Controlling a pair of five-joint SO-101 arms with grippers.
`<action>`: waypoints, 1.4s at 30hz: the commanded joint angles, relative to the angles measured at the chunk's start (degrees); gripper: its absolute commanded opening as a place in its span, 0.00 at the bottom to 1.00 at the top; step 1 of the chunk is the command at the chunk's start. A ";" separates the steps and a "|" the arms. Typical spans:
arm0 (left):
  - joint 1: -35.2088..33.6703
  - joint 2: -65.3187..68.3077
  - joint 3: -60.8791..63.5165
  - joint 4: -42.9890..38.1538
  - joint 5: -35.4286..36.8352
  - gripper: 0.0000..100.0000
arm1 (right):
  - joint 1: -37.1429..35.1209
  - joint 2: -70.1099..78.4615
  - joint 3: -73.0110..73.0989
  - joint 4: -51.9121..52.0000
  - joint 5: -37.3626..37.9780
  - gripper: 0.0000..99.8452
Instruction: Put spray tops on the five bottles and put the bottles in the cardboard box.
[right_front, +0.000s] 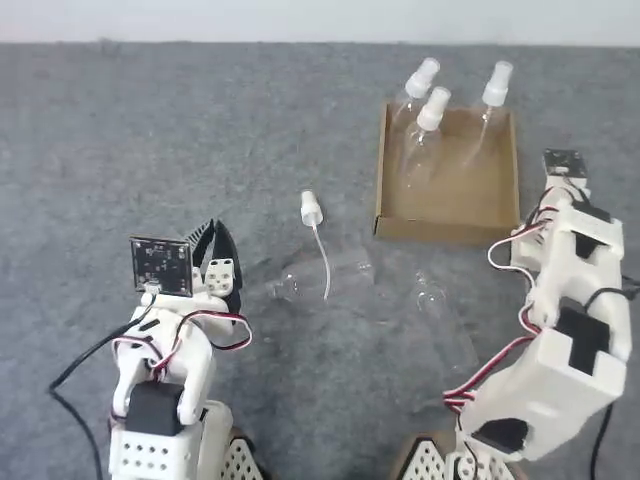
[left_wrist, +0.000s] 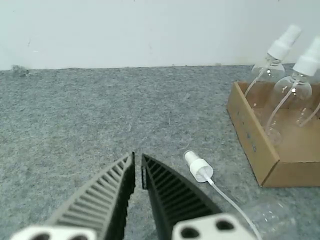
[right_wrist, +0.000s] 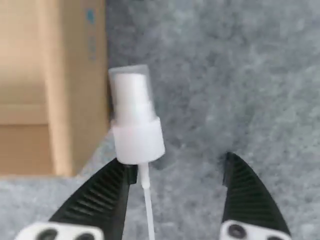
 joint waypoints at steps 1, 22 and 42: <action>0.09 -0.62 -1.80 -0.18 -0.35 0.01 | 3.65 -1.19 -4.04 -1.98 0.09 0.22; 0.09 -0.62 -1.80 -0.18 -0.35 0.01 | -2.24 -0.66 -15.74 4.97 6.95 0.22; 0.09 -0.62 -1.80 -0.18 -0.35 0.01 | 2.07 7.34 -16.35 -0.22 10.20 0.02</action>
